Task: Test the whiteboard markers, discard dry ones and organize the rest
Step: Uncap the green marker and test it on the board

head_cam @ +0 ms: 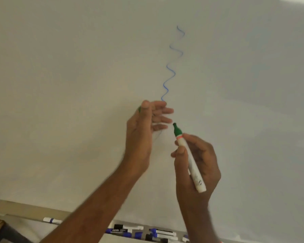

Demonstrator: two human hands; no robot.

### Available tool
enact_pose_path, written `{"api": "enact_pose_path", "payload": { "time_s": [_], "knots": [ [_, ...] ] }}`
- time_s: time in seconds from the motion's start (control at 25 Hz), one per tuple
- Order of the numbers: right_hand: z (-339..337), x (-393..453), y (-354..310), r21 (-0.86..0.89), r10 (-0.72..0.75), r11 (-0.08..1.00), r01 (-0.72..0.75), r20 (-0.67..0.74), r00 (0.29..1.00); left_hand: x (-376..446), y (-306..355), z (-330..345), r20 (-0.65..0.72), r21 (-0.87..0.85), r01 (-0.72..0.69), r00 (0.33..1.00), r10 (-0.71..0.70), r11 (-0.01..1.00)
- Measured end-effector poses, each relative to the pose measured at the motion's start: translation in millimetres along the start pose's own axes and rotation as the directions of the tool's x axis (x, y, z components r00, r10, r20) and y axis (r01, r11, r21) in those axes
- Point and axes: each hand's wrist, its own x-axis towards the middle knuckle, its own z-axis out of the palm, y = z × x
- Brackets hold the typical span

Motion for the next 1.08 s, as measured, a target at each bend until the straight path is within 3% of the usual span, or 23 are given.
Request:
{"api": "enact_pose_path", "payload": {
  "time_s": [0.08,0.12,0.24,0.36,0.52,0.64,0.84,0.96,1.08],
  "knots": [
    [3.7,25.7,-1.0,-0.026,-0.047,0.999,0.046,-0.036,0.998,22.7,4.9,-7.9,-0.017,0.223,-0.275,0.958,0.286,0.935],
    [5.9,41.8,-1.5,-0.058,-0.081,0.995,0.078,-0.049,0.996,33.1,7.3,-12.9,0.006,0.352,-0.397,0.907,0.422,0.848],
    [13.8,82.0,-8.8,-0.166,-0.201,0.969,0.185,-0.085,0.976,62.3,15.3,-24.2,0.208,0.631,-0.636,0.69,0.694,0.443],
    [25.5,120.0,-19.4,-0.257,-0.285,0.933,0.252,-0.097,0.954,93.5,22.8,-26.6,0.358,0.758,-0.641,0.566,0.742,0.123],
    [35.3,161.9,-30.1,-0.379,-0.373,0.875,0.301,-0.132,0.918,116.1,17.9,-29.3,0.432,0.826,-0.555,0.512,0.743,-0.098],
    [39.9,177.6,-27.0,-0.423,-0.438,0.839,0.342,-0.152,0.886,117.2,11.0,-30.5,0.456,0.835,-0.523,0.485,0.746,-0.17],
    [39.1,156.5,-4.8,-0.44,-0.422,0.831,0.34,-0.101,0.901,117.2,8.4,-30.7,0.451,0.844,-0.503,0.481,0.752,-0.184],
    [29.4,144.0,7.7,-0.382,-0.38,0.876,0.296,-0.167,0.91,116.9,6.4,-30.5,0.446,0.847,-0.499,0.485,0.752,-0.181],
    [29.1,122.8,17.8,-0.46,-0.397,0.826,0.327,-0.063,0.916,117.7,6.2,-30.9,0.435,0.855,-0.488,0.496,0.752,-0.173]
  ]
}}
